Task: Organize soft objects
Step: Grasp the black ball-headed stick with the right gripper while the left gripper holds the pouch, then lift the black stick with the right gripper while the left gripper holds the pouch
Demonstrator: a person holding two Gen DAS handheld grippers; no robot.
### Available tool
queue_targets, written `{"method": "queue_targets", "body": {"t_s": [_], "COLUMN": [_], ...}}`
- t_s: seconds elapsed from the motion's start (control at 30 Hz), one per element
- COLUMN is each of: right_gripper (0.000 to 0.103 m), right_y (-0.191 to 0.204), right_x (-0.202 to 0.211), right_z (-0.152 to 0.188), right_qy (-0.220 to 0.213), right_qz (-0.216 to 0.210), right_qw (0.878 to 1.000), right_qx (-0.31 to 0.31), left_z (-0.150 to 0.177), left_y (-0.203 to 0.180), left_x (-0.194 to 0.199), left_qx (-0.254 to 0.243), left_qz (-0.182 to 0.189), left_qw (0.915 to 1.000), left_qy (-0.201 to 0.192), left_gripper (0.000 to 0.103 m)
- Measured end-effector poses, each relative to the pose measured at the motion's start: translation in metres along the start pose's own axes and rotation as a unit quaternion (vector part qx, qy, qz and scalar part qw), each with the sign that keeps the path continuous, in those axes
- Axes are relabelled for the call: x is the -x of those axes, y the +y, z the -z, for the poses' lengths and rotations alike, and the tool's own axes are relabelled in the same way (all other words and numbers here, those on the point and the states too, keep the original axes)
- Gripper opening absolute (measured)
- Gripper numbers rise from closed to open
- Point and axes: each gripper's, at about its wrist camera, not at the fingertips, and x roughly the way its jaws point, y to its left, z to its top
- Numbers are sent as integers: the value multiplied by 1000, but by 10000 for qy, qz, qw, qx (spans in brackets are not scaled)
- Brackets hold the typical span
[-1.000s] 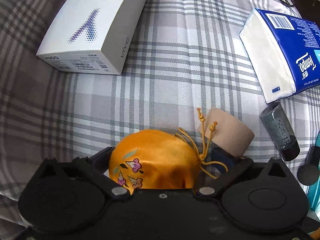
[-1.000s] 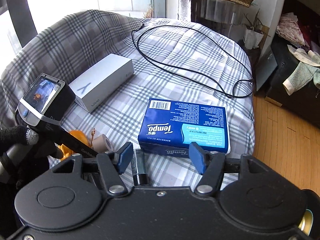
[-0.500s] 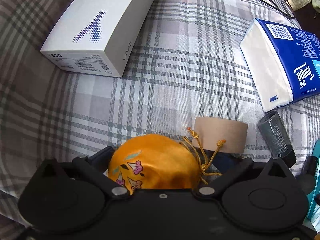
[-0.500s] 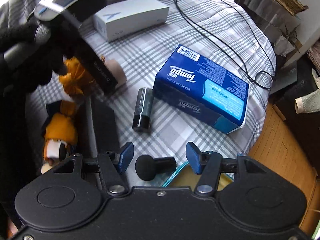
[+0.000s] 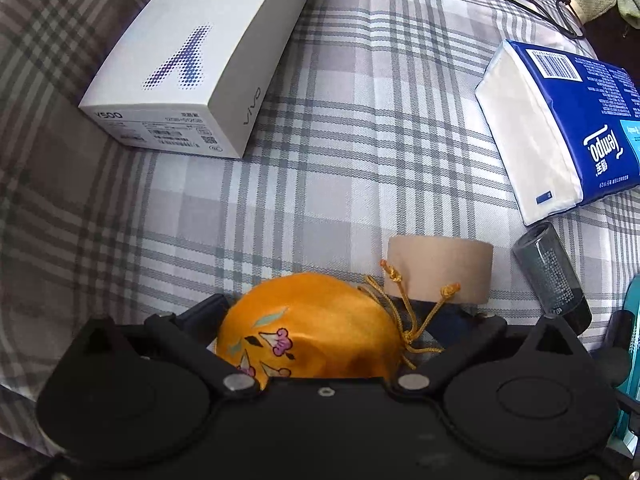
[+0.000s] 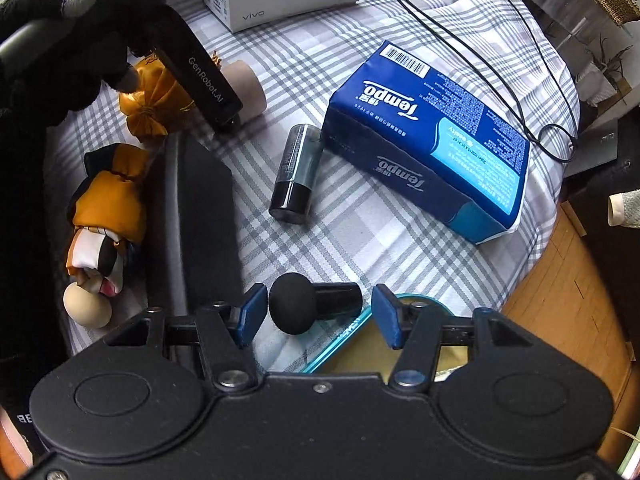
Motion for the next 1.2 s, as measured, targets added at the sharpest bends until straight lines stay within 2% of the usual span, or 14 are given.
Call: {"method": "queue_targets", "body": {"t_s": [0.6,0.8,1.13,1.2], "right_gripper": [54,55,54,39], "right_y": [-4,-3,-9,-10], "right_x": [-21,-23,-31,-28], "right_z": [-12,-15,-17,-18], "right_qy": [277,366,477,367], "right_qz": [-147,-267,-464,-545], "right_qw": [9995,9988,9977,9978], "right_qx": [-26,209,100,82], "left_z": [0,1,2,2], "left_y": [0,1,0,-1], "left_x": [2,5,5,5], "left_qx": [-85,-104,-129,-129], "left_qz": [68,83,84,84], "left_qw": [9997,9995,9993,9992], "left_qy": [-220,-279,-349,-358], "left_gripper": [103,103,103,103]}}
